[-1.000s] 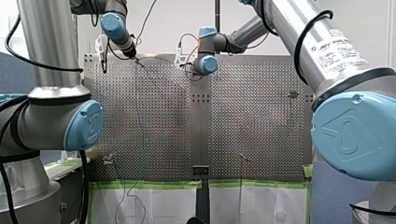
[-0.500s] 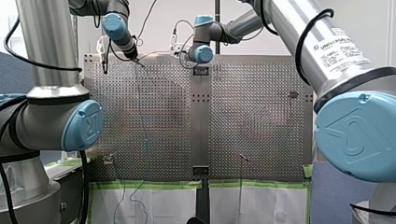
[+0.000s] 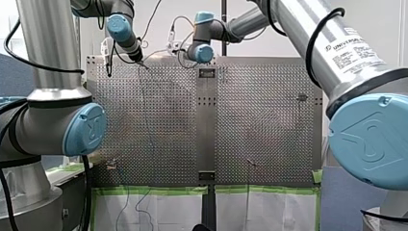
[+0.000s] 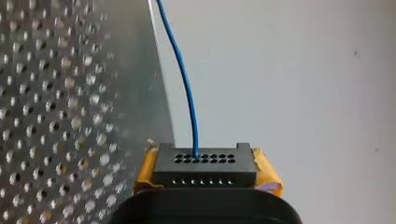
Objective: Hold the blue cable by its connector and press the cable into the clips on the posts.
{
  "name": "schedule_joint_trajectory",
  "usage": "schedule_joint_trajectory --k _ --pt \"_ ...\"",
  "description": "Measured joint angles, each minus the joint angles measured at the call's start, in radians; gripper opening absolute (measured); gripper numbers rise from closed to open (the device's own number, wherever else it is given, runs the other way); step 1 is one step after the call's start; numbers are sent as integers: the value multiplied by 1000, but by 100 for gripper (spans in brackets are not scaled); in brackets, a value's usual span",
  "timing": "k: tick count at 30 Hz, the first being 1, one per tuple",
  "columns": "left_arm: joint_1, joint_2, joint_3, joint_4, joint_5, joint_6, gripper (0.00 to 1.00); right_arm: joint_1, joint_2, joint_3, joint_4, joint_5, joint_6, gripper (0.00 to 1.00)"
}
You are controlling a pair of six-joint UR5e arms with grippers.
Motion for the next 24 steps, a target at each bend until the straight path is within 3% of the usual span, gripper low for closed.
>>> schedule_joint_trajectory --k 7,10,14,18,24 --pt "0 0 -7 -18 -52 -1 100 18 -1 -7 4 -26 -3 0" --pt "0 2 -8 -31 -73 -2 100 21 -7 -7 5 -40 5 0" --pt "-1 5 -8 -43 -104 -1 100 14 -23 -8 5 -49 28 0" --pt "-2 6 -8 -49 -134 0 100 3 -46 -19 3 -58 63 0" --pt "-2 4 -8 -49 -146 1 100 -2 -53 -62 9 -68 88 0"
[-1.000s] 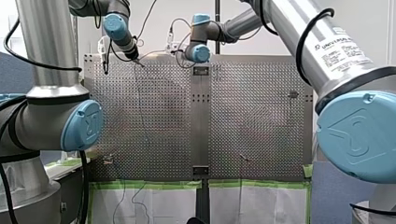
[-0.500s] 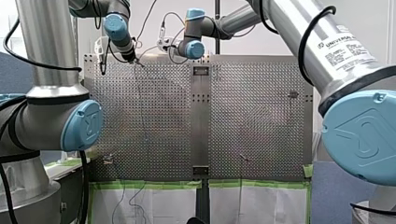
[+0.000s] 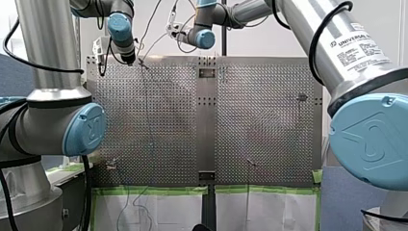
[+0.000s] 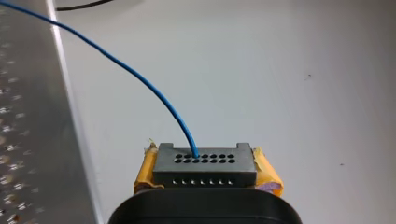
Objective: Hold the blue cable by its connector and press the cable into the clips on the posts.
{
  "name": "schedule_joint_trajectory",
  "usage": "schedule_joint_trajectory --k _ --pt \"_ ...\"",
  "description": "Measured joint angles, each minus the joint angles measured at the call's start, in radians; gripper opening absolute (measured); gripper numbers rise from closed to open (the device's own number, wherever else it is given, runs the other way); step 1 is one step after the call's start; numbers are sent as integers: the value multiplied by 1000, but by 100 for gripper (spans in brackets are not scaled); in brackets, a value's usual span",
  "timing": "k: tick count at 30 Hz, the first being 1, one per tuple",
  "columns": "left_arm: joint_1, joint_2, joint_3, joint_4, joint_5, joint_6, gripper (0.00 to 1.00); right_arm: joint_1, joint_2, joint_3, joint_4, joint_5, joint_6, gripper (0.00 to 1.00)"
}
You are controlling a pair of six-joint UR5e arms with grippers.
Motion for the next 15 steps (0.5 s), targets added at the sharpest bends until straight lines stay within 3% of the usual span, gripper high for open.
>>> schedule_joint_trajectory --k 10,15 --pt "1 -8 0 4 -2 -2 100 10 11 -20 4 -2 10 0" --pt "5 -7 0 -2 -23 -5 100 21 30 -21 1 -1 11 0"
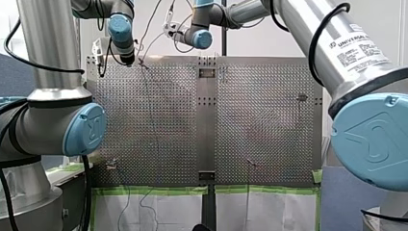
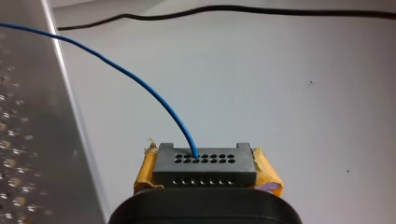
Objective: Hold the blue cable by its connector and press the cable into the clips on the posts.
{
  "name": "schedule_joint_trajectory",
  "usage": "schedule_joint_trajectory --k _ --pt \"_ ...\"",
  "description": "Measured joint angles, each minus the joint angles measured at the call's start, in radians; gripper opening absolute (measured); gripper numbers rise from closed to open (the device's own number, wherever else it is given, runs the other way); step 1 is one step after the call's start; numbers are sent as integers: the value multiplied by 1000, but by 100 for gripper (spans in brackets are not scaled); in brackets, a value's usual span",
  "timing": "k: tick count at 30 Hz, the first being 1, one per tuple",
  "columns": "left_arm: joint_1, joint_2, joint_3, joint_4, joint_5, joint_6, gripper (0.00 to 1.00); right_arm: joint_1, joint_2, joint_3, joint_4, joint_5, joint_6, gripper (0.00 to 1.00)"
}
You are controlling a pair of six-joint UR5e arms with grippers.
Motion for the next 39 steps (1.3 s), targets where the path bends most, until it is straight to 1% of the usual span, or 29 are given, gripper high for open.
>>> schedule_joint_trajectory --k 4,8,14,17,19,22,24,26,27,30,31,33,36,39 --pt "4 0 -1 -16 -30 -9 100 10 16 0 -8 0 -3 0" --pt "10 0 -8 -24 -65 -21 100 20 21 -1 -21 -9 -4 0" --pt "13 3 -13 -26 -107 -22 100 35 23 -1 -57 -42 2 0" --pt "13 3 -14 -25 -115 -21 100 46 23 -1 -80 -67 19 0" --pt "13 3 -14 -24 -117 -20 100 52 23 -1 -97 -84 35 0" --pt "13 3 -14 -24 -118 -19 100 57 24 -1 -122 -97 60 0" --pt "13 3 -14 -24 -119 -19 100 58 24 -1 -141 -97 77 0" --pt "13 3 -14 -24 -121 -19 100 58 24 -1 -156 -91 93 0" --pt "13 3 -14 -24 -124 -19 100 59 25 -1 -168 -83 105 0" --pt "15 0 -14 -27 -140 -19 100 59 25 -1 -191 -63 131 0" --pt "15 -2 -14 -29 -145 -19 100 60 25 -2 -193 -59 136 0" --pt "17 -4 -14 -36 -161 -18 100 62 24 -4 -189 -54 141 0" --pt "18 -3 -14 -46 -178 -17 100 63 21 -6 -173 -51 135 0" --pt "16 3 -14 -46 -182 -17 100 58 11 -6 -153 -41 130 0"
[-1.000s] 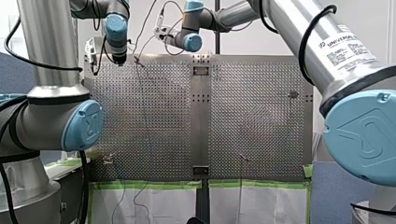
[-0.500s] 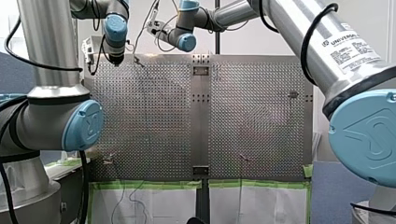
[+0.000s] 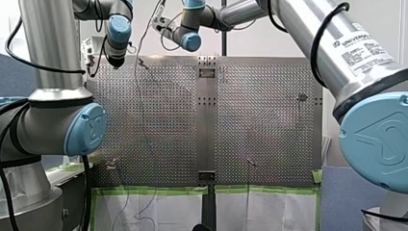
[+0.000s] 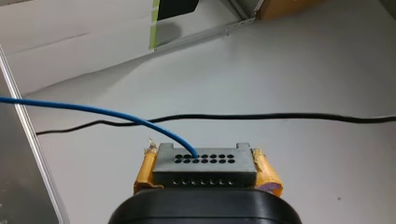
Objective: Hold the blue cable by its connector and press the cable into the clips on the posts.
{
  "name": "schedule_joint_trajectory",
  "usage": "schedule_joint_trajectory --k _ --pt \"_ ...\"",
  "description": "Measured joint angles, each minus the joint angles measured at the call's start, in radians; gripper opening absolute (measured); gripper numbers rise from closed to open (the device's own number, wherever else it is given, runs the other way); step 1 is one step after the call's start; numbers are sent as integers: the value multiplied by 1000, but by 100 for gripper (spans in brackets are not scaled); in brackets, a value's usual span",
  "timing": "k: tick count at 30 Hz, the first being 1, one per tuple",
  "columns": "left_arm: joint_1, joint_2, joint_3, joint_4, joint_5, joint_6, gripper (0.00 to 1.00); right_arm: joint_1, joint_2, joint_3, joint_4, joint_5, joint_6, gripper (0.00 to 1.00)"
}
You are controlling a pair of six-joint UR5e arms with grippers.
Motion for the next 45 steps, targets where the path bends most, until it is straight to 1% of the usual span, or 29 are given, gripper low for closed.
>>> schedule_joint_trajectory --k 2,5,12,13,15,17,18,20,21,24,26,29,30,32,33,36,41,45 --pt "-4 1 -1 3 6 0 100 -4 -7 0 14 11 -3 0" --pt "-9 -4 -1 6 22 -3 100 -11 -19 0 40 35 -15 0" --pt "-29 -11 -1 11 81 -11 100 -21 -44 9 105 100 -69 0" --pt "-32 -11 -1 12 91 -13 100 -23 -47 14 114 109 -72 0" --pt "-38 -11 -2 12 105 -16 100 -29 -59 30 134 129 -74 0" --pt "-45 -11 -2 13 119 -22 100 -38 -72 46 151 147 -69 0" --pt "-49 -12 -3 13 125 -26 100 -46 -82 57 162 158 -66 0" --pt "-56 -13 -6 14 141 -37 100 -57 -94 70 176 169 -63 0" --pt "-59 -13 -9 15 148 -42 100 -68 -106 82 188 176 -60 0" --pt "-67 -13 -23 28 169 -62 100 -90 -130 105 212 177 -57 0" --pt "-73 -14 -33 40 186 -78 100 -106 -145 121 227 175 -58 0" --pt "-80 -16 -40 49 213 -100 100 -131 -171 146 253 173 -69 0" --pt "-83 -17 -41 50 221 -106 100 -140 -180 157 263 172 -77 0" --pt "-88 -17 -42 53 241 -115 100 -148 -188 173 280 172 -90 0" --pt "-90 -17 -42 53 250 -118 100 -150 -192 184 290 173 -97 0" --pt "-95 -18 -42 55 267 -122 100 -150 -195 211 307 175 -107 0" --pt "-100 -18 -43 57 274 -123 100 -148 -197 251 314 177 -111 0" --pt "-102 -19 -43 57 275 -125 100 -135 -197 287 313 185 -121 0"
